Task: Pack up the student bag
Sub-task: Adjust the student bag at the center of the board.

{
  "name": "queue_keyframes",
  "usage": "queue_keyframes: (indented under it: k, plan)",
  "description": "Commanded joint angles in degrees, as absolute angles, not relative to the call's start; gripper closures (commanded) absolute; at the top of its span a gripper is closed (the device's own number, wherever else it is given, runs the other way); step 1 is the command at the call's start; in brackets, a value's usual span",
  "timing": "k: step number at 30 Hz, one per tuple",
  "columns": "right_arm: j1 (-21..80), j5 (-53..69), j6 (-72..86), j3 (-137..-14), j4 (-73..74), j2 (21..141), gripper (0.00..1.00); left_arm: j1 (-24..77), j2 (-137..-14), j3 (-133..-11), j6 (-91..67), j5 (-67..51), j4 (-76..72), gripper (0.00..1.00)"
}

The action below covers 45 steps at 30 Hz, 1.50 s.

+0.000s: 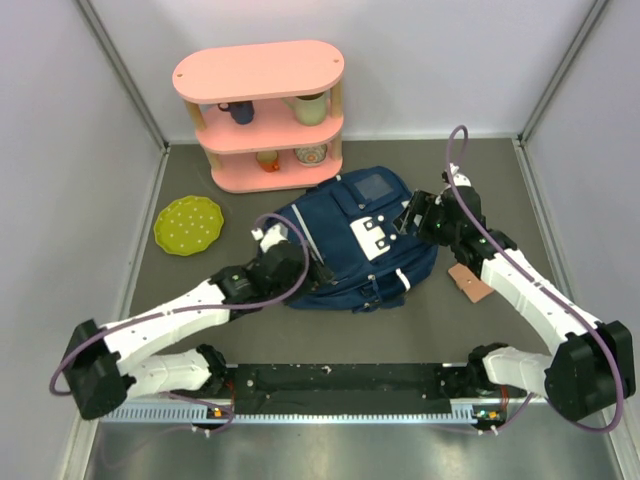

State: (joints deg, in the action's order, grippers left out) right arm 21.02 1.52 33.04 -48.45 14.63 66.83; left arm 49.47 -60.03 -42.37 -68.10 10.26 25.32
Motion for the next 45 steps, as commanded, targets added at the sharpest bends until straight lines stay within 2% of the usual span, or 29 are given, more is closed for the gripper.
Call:
queue_keyframes:
  k: [1,14,17,22,32,33,35,36,45]
  plan:
    - [21.8,0.7,32.8,-49.4,12.7,65.7,0.22,54.4,-66.9,-51.5,-73.8,18.5,23.5,0.18]
    - [21.7,0.6,33.4,-47.6,11.9,64.2,0.22,60.2,-82.1,-62.2,-83.1,25.4,31.7,0.24]
    - [21.8,0.5,33.7,-47.5,11.8,64.3,0.21,61.3,-84.2,-64.2,-85.3,27.4,33.8,0.32]
    - [21.7,0.4,33.7,-47.3,11.6,64.2,0.21,61.5,-86.3,-65.0,-91.4,29.4,37.0,0.37]
    - [21.8,0.9,34.3,-46.8,11.3,64.8,0.21,61.7,-91.4,-68.0,-91.8,31.0,38.8,0.44]
    - [21.8,1.0,34.2,-46.8,11.3,64.8,0.21,61.7,-92.5,-68.6,-92.0,31.2,39.9,0.46]
    - [21.8,1.1,34.3,-46.8,11.3,64.8,0.20,61.7,-93.4,-69.9,-91.5,31.2,40.3,0.62]
    - [21.8,1.1,34.2,-46.7,11.3,64.7,0.20,61.7,-93.7,-70.0,-91.5,31.2,40.4,0.64]
    - [21.8,1.4,34.5,-46.1,11.3,64.5,0.20,61.7,-92.1,-66.9,-92.1,31.5,40.8,0.66]
